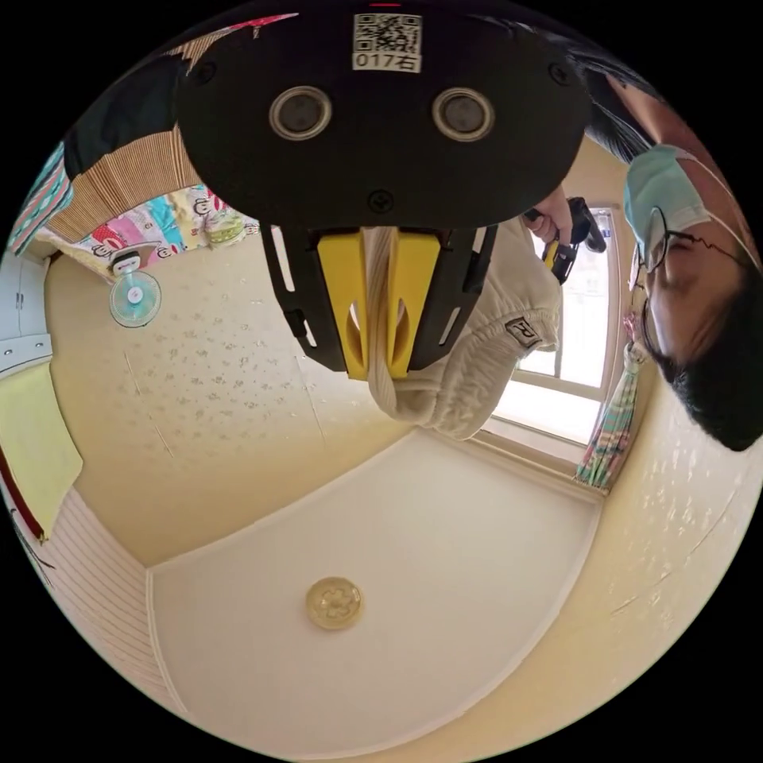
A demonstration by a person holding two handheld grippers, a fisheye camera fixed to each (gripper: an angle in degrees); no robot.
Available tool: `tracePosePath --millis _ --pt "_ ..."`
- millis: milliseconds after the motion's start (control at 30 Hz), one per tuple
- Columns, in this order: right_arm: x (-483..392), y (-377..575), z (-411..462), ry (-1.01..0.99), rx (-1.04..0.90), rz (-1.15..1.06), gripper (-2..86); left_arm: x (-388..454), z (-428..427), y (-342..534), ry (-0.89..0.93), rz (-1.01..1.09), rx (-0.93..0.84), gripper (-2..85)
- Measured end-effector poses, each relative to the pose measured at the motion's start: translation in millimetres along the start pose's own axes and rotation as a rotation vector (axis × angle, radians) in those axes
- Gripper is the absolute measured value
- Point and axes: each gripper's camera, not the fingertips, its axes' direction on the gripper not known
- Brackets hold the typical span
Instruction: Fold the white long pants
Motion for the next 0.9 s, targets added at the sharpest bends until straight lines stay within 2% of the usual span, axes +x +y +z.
tracePosePath --millis 100,233,300,400,467,533,567,600,667,767,833,900 --pt "-0.4 46.0 -12.2 0.018 -0.023 0.059 3.4 4.8 -26.4 30.8 -0.132 0.034 -0.047 -0.7" --pt "-5.6 103.1 -10.7 0.154 -0.056 0.079 3.4 -22.5 -30.1 75.4 -0.232 -0.132 -0.15 -0.7" --pt "-3.4 122.5 10.2 0.218 -0.052 0.06 3.5 -29.3 -1.9 85.0 -0.304 -0.064 -0.178 -0.7" --pt "21.5 108.8 87.5 0.279 -0.048 0.029 3.8 -79.2 104.2 79.6 -0.274 -0.044 -0.217 -0.6" --pt "48.9 78.0 163.8 0.287 -0.042 0.012 4.3 -150.2 248.5 60.5 -0.291 -0.07 -0.311 -0.1" --pt "70.6 36.9 262.2 0.338 -0.071 -0.122 5.1 -216.6 353.6 55.0 -0.315 -0.134 -0.411 0.8" --pt "92.6 12.9 329.1 0.384 -0.109 -0.199 5.9 -259.2 409.0 59.2 -0.335 -0.171 -0.514 2.4" --pt "124.8 -5.8 393.9 0.446 -0.259 -0.185 7.4 -278.1 428.8 64.4 -0.349 -0.191 -0.566 3.1" --pt "172.8 -10.2 456.7 0.583 -0.511 -0.064 9.3 -327.3 455.4 96.7 -0.33 -0.22 -0.685 4.1" --pt "203.3 43.3 477.3 0.674 -0.654 -0.082 10.1 -352.9 430.6 177.8 -0.277 -0.161 -0.827 5.3" --pt "211.9 101.9 475.3 0.588 -0.762 -0.134 10.5 -365.8 402.8 251.5 -0.274 -0.141 -0.994 5.7" --pt "221.0 208.6 456.5 0.421 -0.972 -0.195 10.7 -377.2 365.4 338.6 -0.27 -0.145 -1.201 6.4"
